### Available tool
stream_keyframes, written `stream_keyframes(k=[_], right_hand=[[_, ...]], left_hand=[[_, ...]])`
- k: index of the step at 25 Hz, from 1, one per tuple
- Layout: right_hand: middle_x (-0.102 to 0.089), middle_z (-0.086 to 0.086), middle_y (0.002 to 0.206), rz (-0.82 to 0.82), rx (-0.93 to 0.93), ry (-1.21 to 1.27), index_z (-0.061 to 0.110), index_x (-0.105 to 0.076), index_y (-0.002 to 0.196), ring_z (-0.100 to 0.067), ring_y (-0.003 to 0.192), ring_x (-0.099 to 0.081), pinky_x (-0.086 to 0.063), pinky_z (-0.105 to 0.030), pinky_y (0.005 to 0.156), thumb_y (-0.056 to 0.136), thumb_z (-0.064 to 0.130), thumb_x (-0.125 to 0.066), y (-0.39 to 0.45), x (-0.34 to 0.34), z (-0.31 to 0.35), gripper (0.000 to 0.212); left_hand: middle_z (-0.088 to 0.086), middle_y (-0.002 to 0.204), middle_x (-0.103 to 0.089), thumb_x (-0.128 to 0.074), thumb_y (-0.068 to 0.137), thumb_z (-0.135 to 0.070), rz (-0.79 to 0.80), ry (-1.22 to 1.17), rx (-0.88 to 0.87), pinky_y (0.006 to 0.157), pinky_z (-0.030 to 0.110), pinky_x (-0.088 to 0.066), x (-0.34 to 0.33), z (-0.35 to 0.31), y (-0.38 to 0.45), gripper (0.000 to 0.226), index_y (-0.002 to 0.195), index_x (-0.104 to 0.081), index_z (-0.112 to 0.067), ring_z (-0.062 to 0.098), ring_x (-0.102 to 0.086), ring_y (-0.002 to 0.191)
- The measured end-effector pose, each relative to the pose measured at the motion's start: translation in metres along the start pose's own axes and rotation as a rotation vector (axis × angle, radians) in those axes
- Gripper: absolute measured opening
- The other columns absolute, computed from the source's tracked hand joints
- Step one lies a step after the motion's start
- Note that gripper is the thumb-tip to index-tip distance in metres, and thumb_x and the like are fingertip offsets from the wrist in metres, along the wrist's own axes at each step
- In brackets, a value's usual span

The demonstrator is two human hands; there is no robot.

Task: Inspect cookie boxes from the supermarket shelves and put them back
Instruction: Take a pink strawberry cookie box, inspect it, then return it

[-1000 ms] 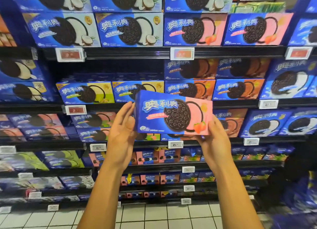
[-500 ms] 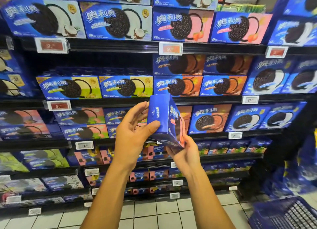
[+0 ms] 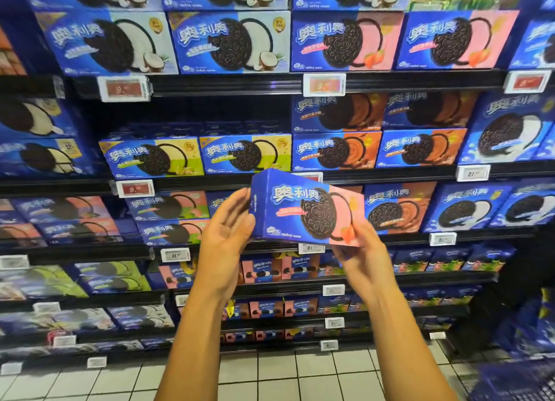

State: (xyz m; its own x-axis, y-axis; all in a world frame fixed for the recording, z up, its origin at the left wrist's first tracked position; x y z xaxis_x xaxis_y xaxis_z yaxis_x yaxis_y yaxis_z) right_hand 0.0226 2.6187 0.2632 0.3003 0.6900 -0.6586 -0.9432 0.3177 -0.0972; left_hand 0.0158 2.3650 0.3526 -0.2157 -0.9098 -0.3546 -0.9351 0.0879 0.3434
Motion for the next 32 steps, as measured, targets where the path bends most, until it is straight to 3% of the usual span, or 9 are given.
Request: stream_keyframes(k=[5, 9, 13, 15, 20, 22, 25, 28, 32], right_hand=[[-0.074, -0.001, 0.114, 0.030, 0.242, -0.139, 0.019, -0.068, 0.120, -0.011, 0.091, -0.071, -0.056, -0.023, 0.069, 0.088, 0.013, -0.069, -0.012, -0.015, 0.045, 0.032], [-0.073, -0.005, 0.119, 0.039, 0.293, -0.236, 0.022, -0.069, 0.117, -0.023, 0.106, -0.068, -0.055, -0.038, 0.088, 0.073, 0.022, -0.077, -0.023, -0.026, 0.052, 0.044], [-0.072, -0.004, 0.121, 0.092, 0.235, -0.189, 0.021, -0.066, 0.123, -0.014, 0.100, -0.069, -0.053, -0.033, 0.086, 0.087, 0.028, -0.067, -0.027, -0.032, 0.047, 0.037], [-0.072, 0.003, 0.122, 0.133, 0.226, -0.142, 0.019, -0.063, 0.127, -0.012, 0.103, -0.069, -0.053, -0.032, 0.084, 0.094, 0.027, -0.062, -0.030, -0.039, 0.045, 0.034], [-0.070, 0.016, 0.120, 0.276, 0.349, -0.300, 0.032, -0.064, 0.122, -0.011, 0.110, -0.066, -0.054, -0.022, 0.077, 0.089, 0.025, -0.070, -0.045, -0.088, 0.050, 0.034], [-0.069, 0.018, 0.120, 0.330, 0.418, -0.405, 0.039, -0.064, 0.119, -0.011, 0.112, -0.065, -0.054, -0.022, 0.077, 0.089, 0.024, -0.071, -0.053, -0.109, 0.050, 0.034], [-0.067, 0.020, 0.121, 0.391, 0.504, -0.529, 0.047, -0.064, 0.118, -0.007, 0.113, -0.063, -0.055, -0.021, 0.078, 0.088, 0.023, -0.071, -0.063, -0.132, 0.047, 0.039], [-0.066, 0.025, 0.119, 0.429, 0.540, -0.548, 0.042, -0.061, 0.122, -0.001, 0.111, -0.062, -0.053, -0.015, 0.077, 0.089, 0.016, -0.073, -0.068, -0.141, 0.045, 0.043], [-0.068, 0.020, 0.119, 0.433, 0.520, -0.551, 0.036, -0.062, 0.125, -0.007, 0.114, -0.062, -0.054, -0.018, 0.077, 0.088, 0.017, -0.074, -0.068, -0.140, 0.042, 0.044]], left_hand=[[-0.001, 0.112, -0.072, -0.058, 0.085, -0.025, -0.064, -0.080, 0.122, 0.074, 0.026, -0.059, 0.026, 0.033, -0.001, 0.035, 0.119, -0.062, -0.023, 0.011, -0.069, 0.099], [0.001, 0.114, -0.072, -0.060, 0.084, -0.024, -0.110, -0.131, 0.152, 0.066, 0.028, -0.059, 0.044, 0.048, -0.004, 0.031, 0.115, -0.064, -0.024, 0.013, -0.071, 0.095], [0.005, 0.130, -0.066, -0.067, 0.083, -0.018, -0.153, -0.128, 0.188, 0.077, 0.031, -0.060, 0.052, 0.063, -0.001, 0.058, 0.138, -0.048, -0.013, 0.019, -0.068, 0.108], [0.008, 0.136, -0.062, -0.063, 0.087, -0.015, -0.166, -0.224, 0.215, 0.088, 0.036, -0.059, 0.052, 0.071, 0.006, 0.058, 0.142, -0.045, -0.011, 0.023, -0.064, 0.116], [0.006, 0.118, -0.072, -0.053, 0.092, -0.012, -0.169, -0.423, 0.357, 0.086, 0.038, -0.060, 0.048, 0.102, 0.019, 0.034, 0.125, -0.057, -0.011, 0.024, -0.068, 0.106], [0.008, 0.109, -0.072, -0.056, 0.085, -0.014, -0.201, -0.487, 0.439, 0.095, 0.047, -0.055, 0.045, 0.117, 0.018, 0.041, 0.126, -0.054, -0.006, 0.029, -0.066, 0.106], [0.016, 0.131, -0.060, -0.057, 0.083, -0.018, -0.237, -0.605, 0.498, 0.106, 0.054, -0.042, 0.038, 0.133, 0.018, 0.055, 0.136, -0.051, -0.004, 0.036, -0.059, 0.117], [0.021, 0.129, -0.064, -0.056, 0.085, -0.021, -0.237, -0.657, 0.510, 0.110, 0.055, -0.038, 0.033, 0.140, 0.017, 0.046, 0.127, -0.059, -0.003, 0.036, -0.066, 0.110], [0.021, 0.129, -0.064, -0.058, 0.085, -0.022, -0.216, -0.650, 0.516, 0.111, 0.054, -0.039, 0.031, 0.144, 0.017, 0.048, 0.129, -0.058, -0.004, 0.035, -0.065, 0.113]])
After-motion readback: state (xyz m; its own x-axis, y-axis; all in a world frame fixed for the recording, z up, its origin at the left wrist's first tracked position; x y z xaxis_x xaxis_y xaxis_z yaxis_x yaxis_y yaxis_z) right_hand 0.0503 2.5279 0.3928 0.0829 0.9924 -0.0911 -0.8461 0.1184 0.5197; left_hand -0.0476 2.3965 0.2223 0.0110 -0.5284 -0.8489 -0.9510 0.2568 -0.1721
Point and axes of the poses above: each hand's wrist, its own y-axis towards the middle knuckle, its own x-axis out of the back of the hand, z = x × y, the point moved 9 cm from there along y, towards the middle knuckle
